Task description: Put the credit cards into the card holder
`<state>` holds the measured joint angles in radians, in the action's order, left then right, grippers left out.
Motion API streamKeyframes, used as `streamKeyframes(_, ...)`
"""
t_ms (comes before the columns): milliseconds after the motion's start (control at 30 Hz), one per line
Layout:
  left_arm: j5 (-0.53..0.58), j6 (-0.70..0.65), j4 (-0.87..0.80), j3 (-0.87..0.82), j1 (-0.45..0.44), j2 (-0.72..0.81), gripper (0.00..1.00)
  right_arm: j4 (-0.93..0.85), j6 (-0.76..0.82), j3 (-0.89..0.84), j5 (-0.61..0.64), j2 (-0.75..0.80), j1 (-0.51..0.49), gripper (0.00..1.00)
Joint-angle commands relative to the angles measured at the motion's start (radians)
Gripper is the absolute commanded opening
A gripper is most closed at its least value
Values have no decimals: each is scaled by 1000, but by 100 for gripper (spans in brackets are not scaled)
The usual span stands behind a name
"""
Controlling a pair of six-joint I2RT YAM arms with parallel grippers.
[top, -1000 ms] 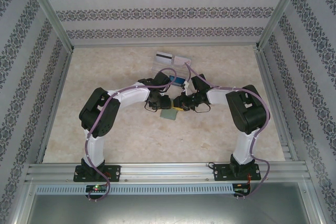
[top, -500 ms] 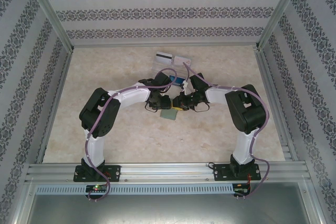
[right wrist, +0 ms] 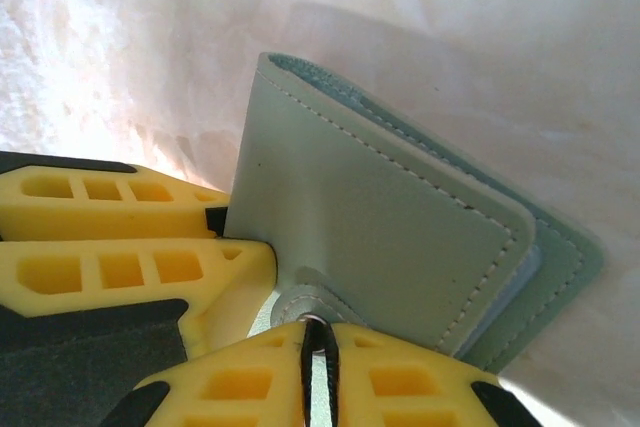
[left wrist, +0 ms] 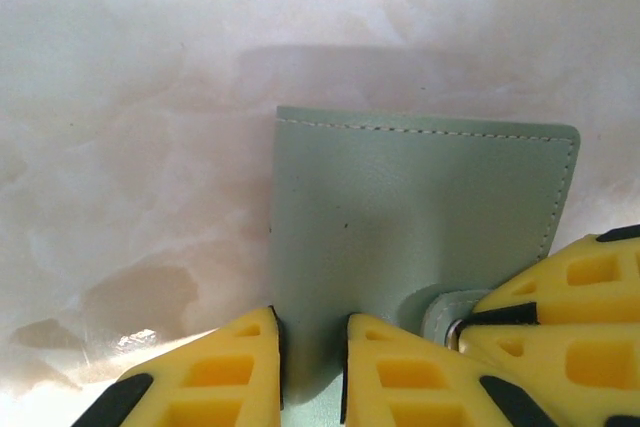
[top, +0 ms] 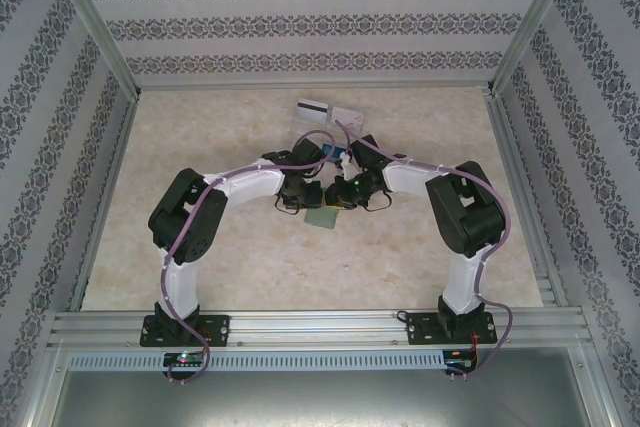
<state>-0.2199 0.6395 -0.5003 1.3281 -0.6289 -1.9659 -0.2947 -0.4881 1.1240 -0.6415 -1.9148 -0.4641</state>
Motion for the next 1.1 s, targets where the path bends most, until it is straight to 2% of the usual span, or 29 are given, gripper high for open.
streamKeyframes(0, -88, 25, 134, -43, -48, -50, 12, -88, 34, 11, 91, -71, -43, 16)
streamKeyframes(600, -167, 97, 354, -164, -64, -56, 3, -285, -29, 166, 265, -132, -127, 14)
streamKeyframes(767, -165, 75, 340, -164, -60, -39, 4, -248, -33, 123, 252, -48, -117, 14)
streamKeyframes(933, -156, 46, 297, -136, -45, -4, 15, -228, 13, 107, 224, 111, -75, 16)
streamKeyframes(1067, -129, 11, 244, -80, -40, 36, 31, -169, 46, 71, 178, 220, -1, 20)
